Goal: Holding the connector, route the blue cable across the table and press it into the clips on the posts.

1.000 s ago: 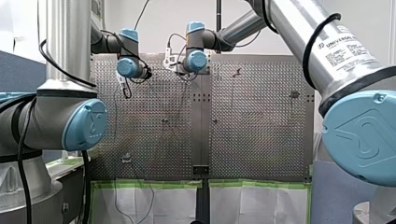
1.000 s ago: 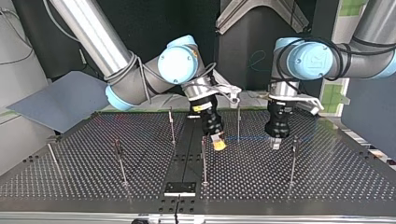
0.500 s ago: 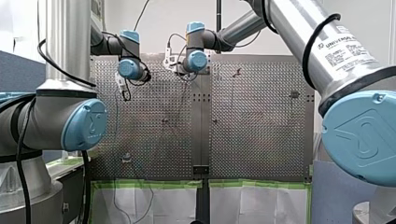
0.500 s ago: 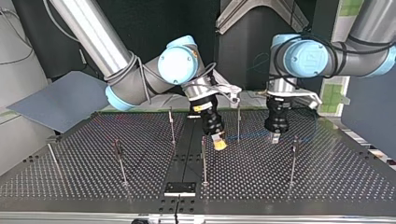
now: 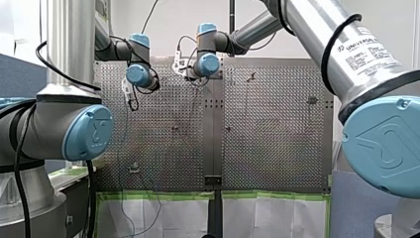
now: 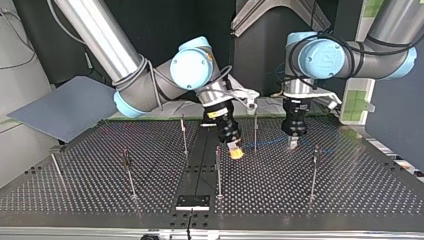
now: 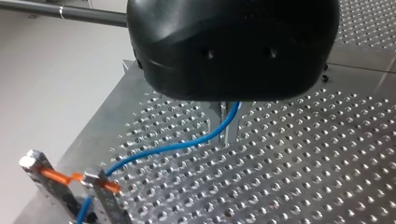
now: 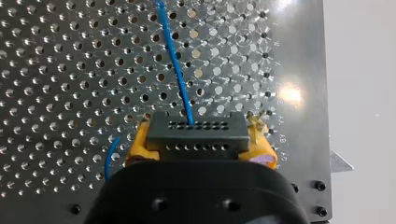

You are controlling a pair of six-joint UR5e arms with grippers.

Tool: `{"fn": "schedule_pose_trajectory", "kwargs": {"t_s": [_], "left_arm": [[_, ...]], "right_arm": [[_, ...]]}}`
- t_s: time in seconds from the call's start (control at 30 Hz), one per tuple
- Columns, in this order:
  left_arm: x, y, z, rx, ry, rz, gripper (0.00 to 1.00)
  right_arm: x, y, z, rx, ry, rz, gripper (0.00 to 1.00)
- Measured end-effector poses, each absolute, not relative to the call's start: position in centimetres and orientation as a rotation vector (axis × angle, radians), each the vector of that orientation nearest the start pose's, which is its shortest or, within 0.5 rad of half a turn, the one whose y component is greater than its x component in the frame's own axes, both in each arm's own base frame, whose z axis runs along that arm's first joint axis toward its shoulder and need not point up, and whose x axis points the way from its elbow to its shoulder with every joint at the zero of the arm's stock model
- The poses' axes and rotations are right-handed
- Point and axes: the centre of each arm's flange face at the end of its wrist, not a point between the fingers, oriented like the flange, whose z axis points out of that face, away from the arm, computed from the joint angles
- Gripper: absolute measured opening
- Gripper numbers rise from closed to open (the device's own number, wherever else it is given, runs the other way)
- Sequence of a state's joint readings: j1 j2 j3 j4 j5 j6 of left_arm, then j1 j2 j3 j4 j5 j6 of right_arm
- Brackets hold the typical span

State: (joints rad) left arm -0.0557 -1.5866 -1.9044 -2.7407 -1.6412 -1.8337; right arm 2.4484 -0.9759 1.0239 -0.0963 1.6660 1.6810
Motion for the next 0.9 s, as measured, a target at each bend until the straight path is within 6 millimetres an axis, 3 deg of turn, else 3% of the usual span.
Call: {"fn": "schedule_pose_trajectory", "kwargs": {"t_s": [0.13, 0.17, 0.23, 0.27, 0.57, 0.77, 0.9], "left_arm": [[47.4, -15.2, 36.4, -0.217, 1.498, -0.201, 0.04], [47.4, -15.2, 36.5, -0.218, 1.496, -0.200, 0.11], [47.4, -15.0, 36.7, -0.223, 1.492, -0.196, 0.11], [47.4, -15.0, 36.7, -0.225, 1.491, -0.194, 0.18], [47.1, -15.0, 37.4, -0.233, 1.474, -0.189, 0.18], [47.0, -15.1, 37.6, -0.233, 1.470, -0.195, 0.00], [46.9, -15.0, 37.5, -0.238, 1.471, -0.191, 0.00]], "right_arm": [[64.4, -37.3, 40.0, -2.318, 1.125, -2.549, 0.00], [64.4, -37.3, 40.0, -2.318, 1.125, -2.548, 0.00], [64.4, -37.3, 40.0, -2.319, 1.125, -2.548, 0.00], [64.4, -37.3, 40.0, -2.319, 1.125, -2.548, 0.00], [64.4, -37.3, 40.0, -2.319, 1.125, -2.547, 0.00], [64.4, -37.3, 39.9, -2.320, 1.125, -2.546, 0.00], [64.4, -37.4, 39.9, -2.319, 1.127, -2.545, 0.00]]}}
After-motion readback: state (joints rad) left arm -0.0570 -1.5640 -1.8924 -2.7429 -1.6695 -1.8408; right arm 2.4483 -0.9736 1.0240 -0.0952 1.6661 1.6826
